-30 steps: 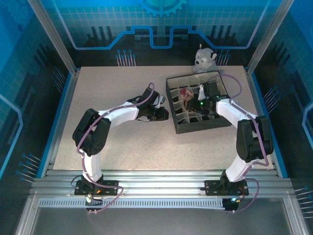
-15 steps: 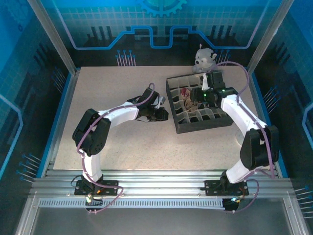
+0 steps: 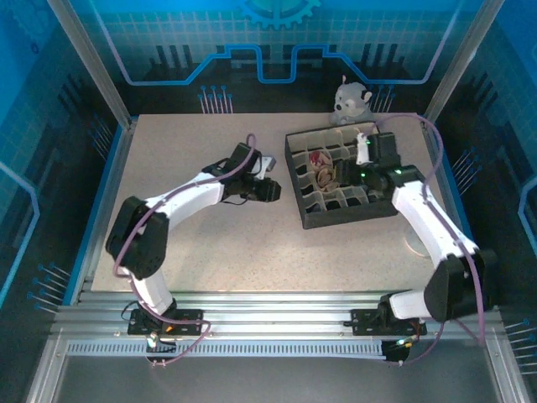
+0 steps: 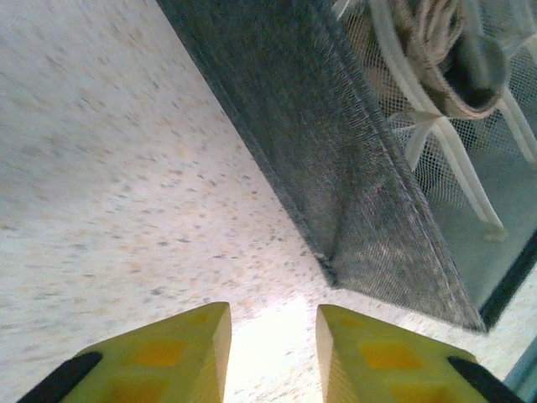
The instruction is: Roll the socks
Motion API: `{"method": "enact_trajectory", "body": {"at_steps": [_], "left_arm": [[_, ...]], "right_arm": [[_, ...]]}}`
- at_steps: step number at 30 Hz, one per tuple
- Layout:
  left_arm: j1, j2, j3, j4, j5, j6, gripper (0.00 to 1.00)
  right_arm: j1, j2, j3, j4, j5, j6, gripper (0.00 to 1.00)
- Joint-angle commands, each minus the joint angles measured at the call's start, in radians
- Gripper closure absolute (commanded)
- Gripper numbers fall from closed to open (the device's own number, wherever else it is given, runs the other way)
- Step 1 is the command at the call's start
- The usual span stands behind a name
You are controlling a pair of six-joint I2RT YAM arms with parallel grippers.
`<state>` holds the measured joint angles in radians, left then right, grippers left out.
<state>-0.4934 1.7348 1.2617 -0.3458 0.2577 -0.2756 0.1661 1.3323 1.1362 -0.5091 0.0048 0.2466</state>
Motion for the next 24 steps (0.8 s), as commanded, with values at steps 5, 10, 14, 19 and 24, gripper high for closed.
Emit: {"method": "enact_trajectory", "body": {"at_steps": [5, 10, 14, 19, 24], "left_arm": [[0.151, -0.268, -0.164, 0.012, -0.094, 0.171, 0.53], [0.274, -0.461, -0.320, 0.083, -0.092, 0.215, 0.43], [0.327, -0.593, -0.425, 0.091, -0.107, 0.290, 0.42], [0.361, -0.770, -0.653, 0.244, -0.157, 0.375, 0.26], [0.378, -0.895, -0.803, 0.327, -0.281, 0.367, 0.01]], "right_arm": [[-0.158, -0.255, -0.161, 0.048, 0.073, -0.130, 0.24], [-0.230, -0.363, -0.251, 0.086, 0.045, -0.134, 0.21], [-0.232, -0.375, -0.299, 0.089, -0.016, -0.102, 0.24], [-0.237, -0.445, -0.455, 0.282, 0.018, -0.102, 0.14], [-0.254, -0.519, -0.603, 0.492, 0.017, -0.108, 0.06]]}}
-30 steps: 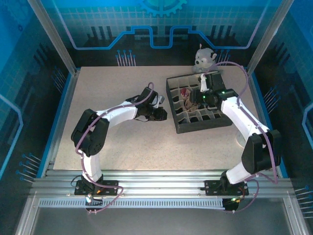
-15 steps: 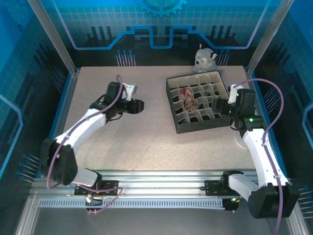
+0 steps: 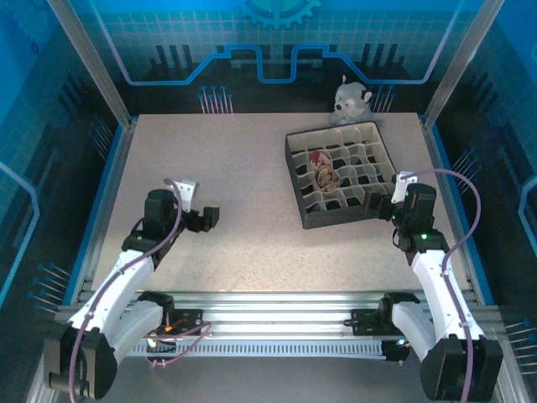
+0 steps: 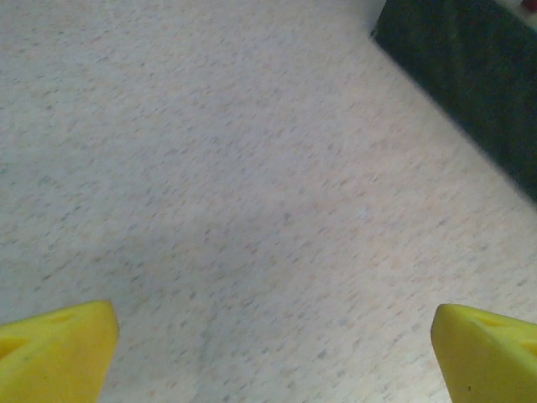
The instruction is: Roll the socks
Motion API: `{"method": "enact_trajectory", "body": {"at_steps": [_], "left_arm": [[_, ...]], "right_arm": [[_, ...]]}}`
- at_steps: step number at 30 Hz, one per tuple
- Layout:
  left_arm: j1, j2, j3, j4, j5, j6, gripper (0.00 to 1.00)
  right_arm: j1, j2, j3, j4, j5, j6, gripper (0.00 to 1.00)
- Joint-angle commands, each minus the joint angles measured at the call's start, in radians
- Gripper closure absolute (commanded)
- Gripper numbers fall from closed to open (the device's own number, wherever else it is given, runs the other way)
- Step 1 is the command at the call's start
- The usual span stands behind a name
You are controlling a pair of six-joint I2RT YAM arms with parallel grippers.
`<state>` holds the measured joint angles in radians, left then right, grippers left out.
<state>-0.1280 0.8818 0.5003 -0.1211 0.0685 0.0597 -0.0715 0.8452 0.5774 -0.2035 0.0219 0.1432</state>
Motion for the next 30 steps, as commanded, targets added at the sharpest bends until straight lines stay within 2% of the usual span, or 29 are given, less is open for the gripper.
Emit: {"method": "enact_trajectory", "body": {"at_steps": [1, 3, 9, 16, 18, 22, 25, 26, 28, 30], "left_arm": [[0.013, -0.049, -0.057, 0.120, -0.109, 0.030, 0.01], [0.013, -0.042, -0.078, 0.163, -0.135, 0.031, 0.01], [0.027, 0.065, -0.147, 0.381, -0.164, 0.033, 0.01], [0.036, 0.261, -0.266, 0.822, -0.132, 0.023, 0.01], [0.039, 0.307, -0.260, 0.875, -0.104, 0.051, 0.01], [0.051, 0.432, -0.226, 0.996, -0.118, 0.072, 0.01], [0.068, 0.472, -0.151, 0.903, -0.090, 0.041, 0.01], [0.072, 0.493, -0.152, 0.929, -0.064, 0.034, 0.01], [0.075, 0.578, -0.184, 1.086, -0.055, 0.033, 0.01], [0.091, 0.614, -0.208, 1.153, -0.101, -0.004, 0.01]], "right_arm": [[-0.016, -0.036, -0.066, 0.219, -0.007, -0.013, 0.04], [-0.016, -0.034, -0.102, 0.275, -0.021, -0.027, 0.00], [-0.016, -0.020, -0.272, 0.567, -0.069, -0.058, 0.00], [-0.013, 0.055, -0.388, 0.803, -0.120, -0.088, 0.00], [-0.012, 0.104, -0.396, 0.859, -0.123, -0.089, 0.00], [-0.007, 0.265, -0.396, 1.019, -0.151, -0.093, 0.00], [0.001, 0.393, -0.381, 1.151, -0.176, -0.097, 0.00], [0.003, 0.427, -0.374, 1.187, -0.182, -0.101, 0.00], [0.007, 0.489, -0.347, 1.218, -0.178, -0.089, 0.00], [0.012, 0.551, -0.326, 1.245, -0.193, -0.091, 0.00]]}}
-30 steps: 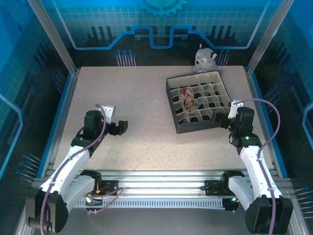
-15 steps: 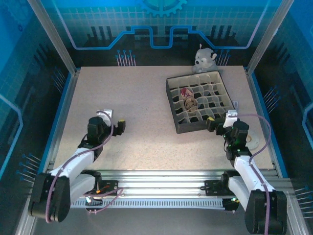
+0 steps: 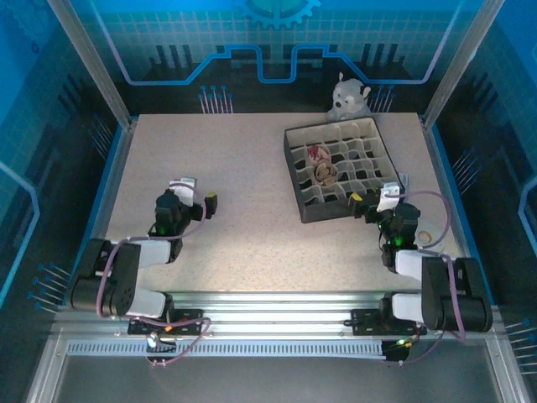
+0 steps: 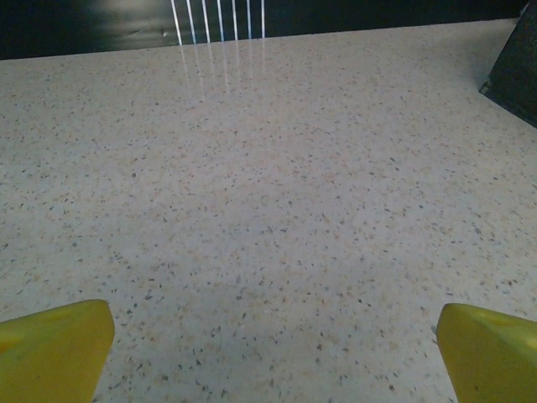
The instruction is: Roll the socks
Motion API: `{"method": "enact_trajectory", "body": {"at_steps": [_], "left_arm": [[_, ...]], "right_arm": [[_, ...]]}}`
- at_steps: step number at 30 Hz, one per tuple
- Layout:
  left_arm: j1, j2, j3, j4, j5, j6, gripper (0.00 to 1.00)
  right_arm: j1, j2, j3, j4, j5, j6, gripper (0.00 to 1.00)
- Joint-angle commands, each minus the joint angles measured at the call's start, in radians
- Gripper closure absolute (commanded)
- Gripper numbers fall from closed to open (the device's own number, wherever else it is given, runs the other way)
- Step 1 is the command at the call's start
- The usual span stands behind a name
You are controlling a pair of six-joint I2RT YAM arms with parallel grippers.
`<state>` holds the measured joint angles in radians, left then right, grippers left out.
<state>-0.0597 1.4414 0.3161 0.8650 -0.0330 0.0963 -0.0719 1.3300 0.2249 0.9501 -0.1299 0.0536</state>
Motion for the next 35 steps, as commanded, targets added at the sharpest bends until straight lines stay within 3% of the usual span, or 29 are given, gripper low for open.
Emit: {"method": "enact_trajectory", "body": {"at_steps": [1, 2, 4, 6, 14, 35], "left_arm": [[0.027, 0.093, -0.029, 0.215, 0.013, -0.041, 0.01], [0.029, 0.125, -0.027, 0.262, 0.031, -0.031, 0.00], [0.029, 0.097, 0.021, 0.115, 0.051, -0.029, 0.01], [0.052, 0.110, 0.046, 0.095, 0.046, -0.058, 0.01], [0.070, 0.109, 0.070, 0.047, 0.038, -0.090, 0.01], [0.069, 0.109, 0.072, 0.045, 0.033, -0.087, 0.01]], "right_arm": [[0.018, 0.101, 0.028, 0.125, -0.037, -0.004, 0.00], [0.025, 0.132, 0.026, 0.155, -0.029, -0.006, 0.00], [0.040, 0.181, 0.021, 0.207, 0.002, -0.014, 0.00], [0.055, 0.228, 0.020, 0.266, 0.028, -0.019, 0.00], [0.110, 0.205, 0.174, -0.068, 0.142, -0.054, 0.00], [0.118, 0.207, 0.178, -0.076, 0.141, -0.062, 0.00]]}}
